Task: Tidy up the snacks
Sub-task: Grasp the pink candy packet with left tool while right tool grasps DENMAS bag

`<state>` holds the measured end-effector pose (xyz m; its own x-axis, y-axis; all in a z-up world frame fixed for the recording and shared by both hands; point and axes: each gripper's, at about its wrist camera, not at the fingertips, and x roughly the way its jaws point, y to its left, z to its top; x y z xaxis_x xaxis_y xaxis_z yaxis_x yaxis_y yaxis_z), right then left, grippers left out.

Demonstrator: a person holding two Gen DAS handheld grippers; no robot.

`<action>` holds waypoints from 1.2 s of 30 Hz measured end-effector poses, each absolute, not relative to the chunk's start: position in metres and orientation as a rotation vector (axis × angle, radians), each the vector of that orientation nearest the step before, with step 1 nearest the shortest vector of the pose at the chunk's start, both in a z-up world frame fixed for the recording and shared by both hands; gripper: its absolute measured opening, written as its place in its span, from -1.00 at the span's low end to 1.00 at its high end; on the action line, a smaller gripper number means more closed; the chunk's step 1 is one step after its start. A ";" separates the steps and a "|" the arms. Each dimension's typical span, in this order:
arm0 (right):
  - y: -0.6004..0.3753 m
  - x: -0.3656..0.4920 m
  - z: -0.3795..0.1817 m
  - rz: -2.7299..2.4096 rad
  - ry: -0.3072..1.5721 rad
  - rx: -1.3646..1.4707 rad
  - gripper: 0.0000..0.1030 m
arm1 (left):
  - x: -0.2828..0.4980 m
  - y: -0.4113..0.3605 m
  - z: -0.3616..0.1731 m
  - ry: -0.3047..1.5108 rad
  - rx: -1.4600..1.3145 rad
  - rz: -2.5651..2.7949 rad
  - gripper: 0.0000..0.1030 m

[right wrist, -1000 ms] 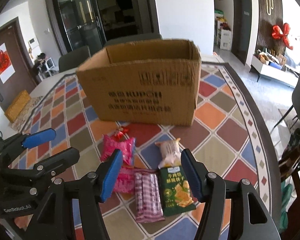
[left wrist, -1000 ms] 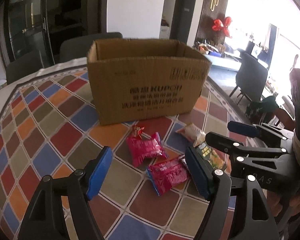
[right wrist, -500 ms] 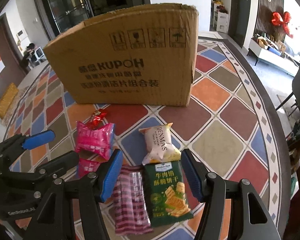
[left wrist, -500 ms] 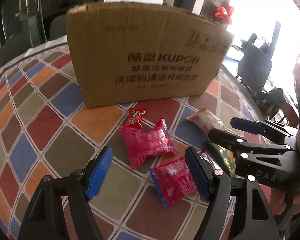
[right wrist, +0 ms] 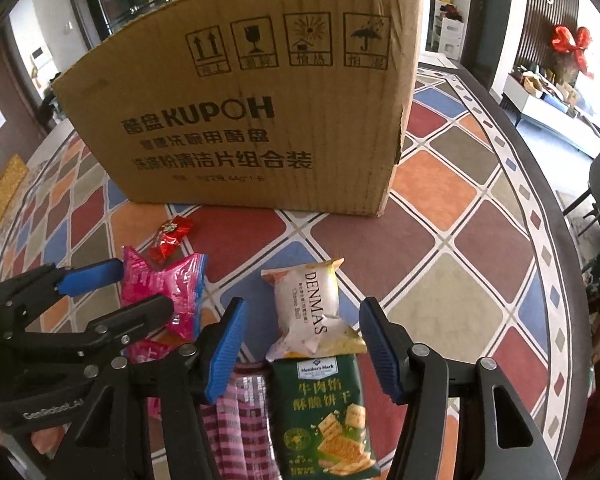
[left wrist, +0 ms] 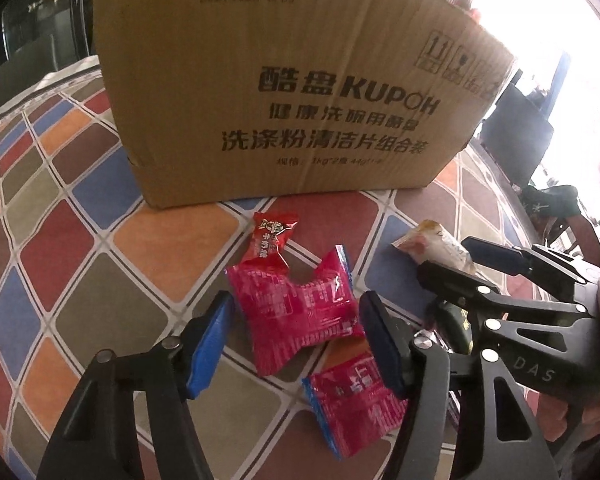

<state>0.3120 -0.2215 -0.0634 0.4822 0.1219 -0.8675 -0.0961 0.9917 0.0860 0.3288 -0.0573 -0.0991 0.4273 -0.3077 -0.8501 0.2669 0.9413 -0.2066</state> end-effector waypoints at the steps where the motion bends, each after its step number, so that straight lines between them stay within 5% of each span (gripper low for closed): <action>1: -0.222 0.313 -0.065 0.133 1.063 0.031 0.09 | 0.330 -0.057 -0.100 1.074 -0.049 -0.361 0.16; 12: -0.221 0.320 -0.074 0.160 1.096 0.076 -0.26 | 0.330 -0.052 -0.101 1.082 -0.106 -0.363 -0.15; 36: -0.218 0.290 -0.030 0.160 0.983 0.181 -0.34 | 0.294 -0.045 -0.047 0.938 -0.117 -0.356 -0.24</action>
